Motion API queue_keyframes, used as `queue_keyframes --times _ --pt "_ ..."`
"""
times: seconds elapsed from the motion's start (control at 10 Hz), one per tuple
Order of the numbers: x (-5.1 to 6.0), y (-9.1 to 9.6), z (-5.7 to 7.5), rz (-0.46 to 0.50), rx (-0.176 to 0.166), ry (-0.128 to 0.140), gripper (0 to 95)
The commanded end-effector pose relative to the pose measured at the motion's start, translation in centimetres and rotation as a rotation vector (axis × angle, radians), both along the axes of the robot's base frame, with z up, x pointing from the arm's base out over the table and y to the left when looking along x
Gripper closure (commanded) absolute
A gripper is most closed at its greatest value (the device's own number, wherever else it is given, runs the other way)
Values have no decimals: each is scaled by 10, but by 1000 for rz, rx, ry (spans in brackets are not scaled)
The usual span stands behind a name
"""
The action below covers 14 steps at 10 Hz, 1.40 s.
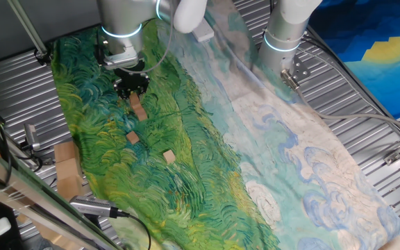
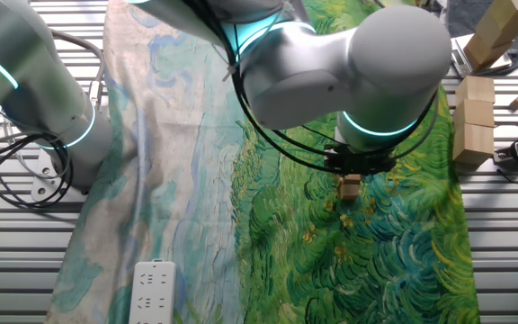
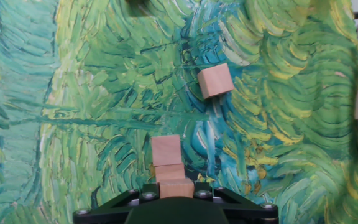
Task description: Stack the blocks into a pyramid shape
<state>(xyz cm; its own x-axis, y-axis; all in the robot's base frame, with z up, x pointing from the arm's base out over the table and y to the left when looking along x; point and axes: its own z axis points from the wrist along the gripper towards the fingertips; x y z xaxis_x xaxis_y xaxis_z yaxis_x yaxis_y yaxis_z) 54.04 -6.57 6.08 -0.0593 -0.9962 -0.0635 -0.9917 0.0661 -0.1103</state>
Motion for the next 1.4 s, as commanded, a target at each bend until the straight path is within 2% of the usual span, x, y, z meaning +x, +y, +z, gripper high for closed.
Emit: queue_keyframes --times 0.1,0.8,1.4 --pt "-1 0 -3 -6 -5 -2 950" --pt "1 -2 -12 -6 -11 -27 950" --pt "2 -2 -14 -3 -12 -35 950"
